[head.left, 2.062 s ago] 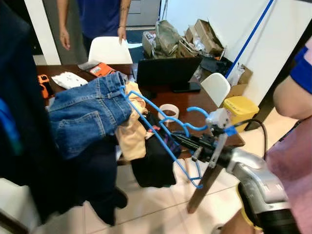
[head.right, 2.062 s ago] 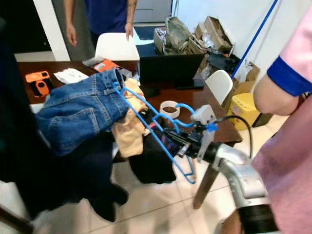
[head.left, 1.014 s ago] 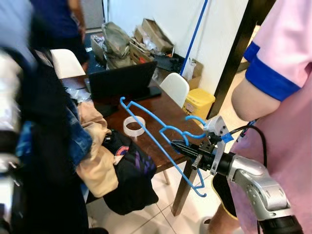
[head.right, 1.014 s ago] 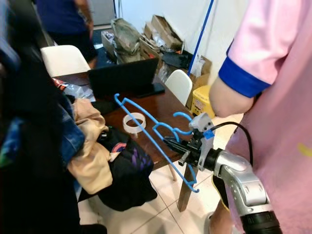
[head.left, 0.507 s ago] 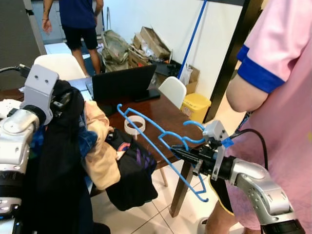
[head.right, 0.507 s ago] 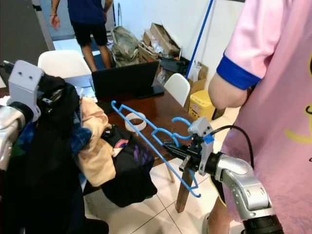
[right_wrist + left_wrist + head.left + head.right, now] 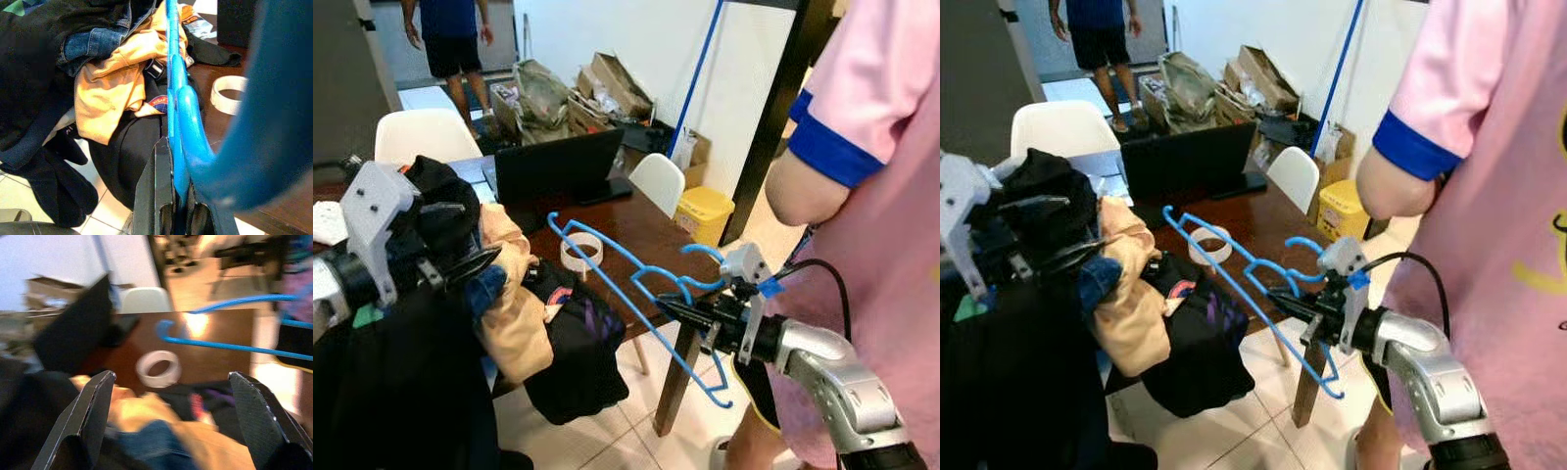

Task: Hang hanger

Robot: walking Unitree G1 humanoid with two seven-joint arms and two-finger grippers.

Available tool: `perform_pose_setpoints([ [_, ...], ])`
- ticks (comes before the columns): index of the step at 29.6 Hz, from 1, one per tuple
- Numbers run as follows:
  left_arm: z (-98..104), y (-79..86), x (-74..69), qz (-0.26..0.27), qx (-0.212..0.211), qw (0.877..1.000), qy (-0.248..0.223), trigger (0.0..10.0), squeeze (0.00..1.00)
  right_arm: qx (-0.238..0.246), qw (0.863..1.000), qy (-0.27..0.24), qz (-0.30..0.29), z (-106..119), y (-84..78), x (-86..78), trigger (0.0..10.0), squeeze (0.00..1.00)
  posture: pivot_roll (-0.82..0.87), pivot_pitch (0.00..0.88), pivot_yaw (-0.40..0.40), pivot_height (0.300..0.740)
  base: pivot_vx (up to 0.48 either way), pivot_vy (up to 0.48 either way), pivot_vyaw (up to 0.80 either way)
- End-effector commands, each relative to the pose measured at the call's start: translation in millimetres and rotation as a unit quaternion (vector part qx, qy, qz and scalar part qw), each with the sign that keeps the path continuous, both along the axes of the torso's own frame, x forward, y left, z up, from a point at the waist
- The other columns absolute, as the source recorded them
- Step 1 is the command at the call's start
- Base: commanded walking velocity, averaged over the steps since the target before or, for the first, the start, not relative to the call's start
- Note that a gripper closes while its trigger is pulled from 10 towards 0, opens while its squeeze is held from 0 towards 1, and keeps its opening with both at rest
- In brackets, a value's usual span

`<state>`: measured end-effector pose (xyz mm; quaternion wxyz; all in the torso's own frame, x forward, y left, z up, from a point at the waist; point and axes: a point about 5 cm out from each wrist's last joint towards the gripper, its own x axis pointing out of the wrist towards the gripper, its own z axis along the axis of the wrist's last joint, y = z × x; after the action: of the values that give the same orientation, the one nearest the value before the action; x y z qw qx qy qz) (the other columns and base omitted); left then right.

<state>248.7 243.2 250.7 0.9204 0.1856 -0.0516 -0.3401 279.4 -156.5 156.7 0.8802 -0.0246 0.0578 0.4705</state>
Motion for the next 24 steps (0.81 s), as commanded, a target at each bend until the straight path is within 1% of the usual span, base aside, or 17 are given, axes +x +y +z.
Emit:
perform_pose_setpoints([
  [1,0,-7.1,-3.2,-0.021,-0.002,1.0,0.01,10.0,0.0,0.003,1.0,0.003,0.008,1,2.3,-0.4,10.0,0.0,0.03,0.0,-0.04,0.74,-0.326,0.0,0.0],
  [3,-6,-12.7,-4.0,-0.03,-0.005,0.999,0.018,10.0,0.0,-0.001,1.0,0.004,0.013,0,2.7,-1.2,10.0,0.0,0.02,0.0,-0.041,0.74,-0.341,0.0,0.0],
  [6,-7,-14.2,-4.6,-0.033,-0.006,0.999,0.021,10.0,0.0,-0.002,1.0,0.005,0.015,-1,2.8,-1.4,10.0,0.0,0.02,0.0,-0.041,0.74,-0.341,0.0,0.0],
  [7,-8,-19.1,-4.3,-0.041,-0.011,0.999,0.024,10.0,0.0,-0.003,1.0,0.005,0.015,-1,2.4,-1.4,10.0,0.0,0.02,0.0,-0.04,0.74,-0.352,0.0,0.0],
  [8,-8,-19.1,-4.3,-0.041,-0.011,0.999,0.024,10.0,0.0,-0.003,1.0,0.005,0.015,-1,2.4,-1.4,10.0,0.0,0.02,0.0,-0.04,0.74,-0.352,0.0,0.0],
  [9,-9,-24.3,-3.6,-0.05,-0.016,0.998,0.025,10.0,0.0,-0.005,1.0,0.005,0.013,-1,1.6,-1.1,10.0,0.0,0.02,0.0,-0.039,0.74,-0.364,0.0,0.0],
  [10,-9,-24.3,-3.6,-0.05,-0.016,0.998,0.025,10.0,0.0,-0.005,1.0,0.005,0.013,-1,1.6,-1.1,10.0,0.0,0.02,0.0,-0.039,0.74,-0.364,0.0,0.0],
  [12,-11,-34.2,-2.7,-0.065,-0.026,0.997,0.028,10.0,0.0,-0.009,1.0,0.003,0.009,0,-0.4,-0.1,10.0,0.0,0.02,0.0,-0.037,0.74,-0.364,0.0,0.0],
  [21,-17,-43.6,-1.8,-0.079,-0.038,0.995,0.037,10.0,0.0,-0.016,1.0,0.004,0.005,-2,-2.4,-0.1,10.0,0.0,0.02,0.0,-0.034,0.74,-0.365,0.0,0.0],
  [24,-26,-49.7,0.2,-0.078,-0.048,0.994,0.05,10.0,0.0,-0.028,1.0,0.004,0.0,-5,-3.1,0.2,10.0,0.0,0.01,0.0,-0.032,0.74,-0.365,0.0,0.0],
])
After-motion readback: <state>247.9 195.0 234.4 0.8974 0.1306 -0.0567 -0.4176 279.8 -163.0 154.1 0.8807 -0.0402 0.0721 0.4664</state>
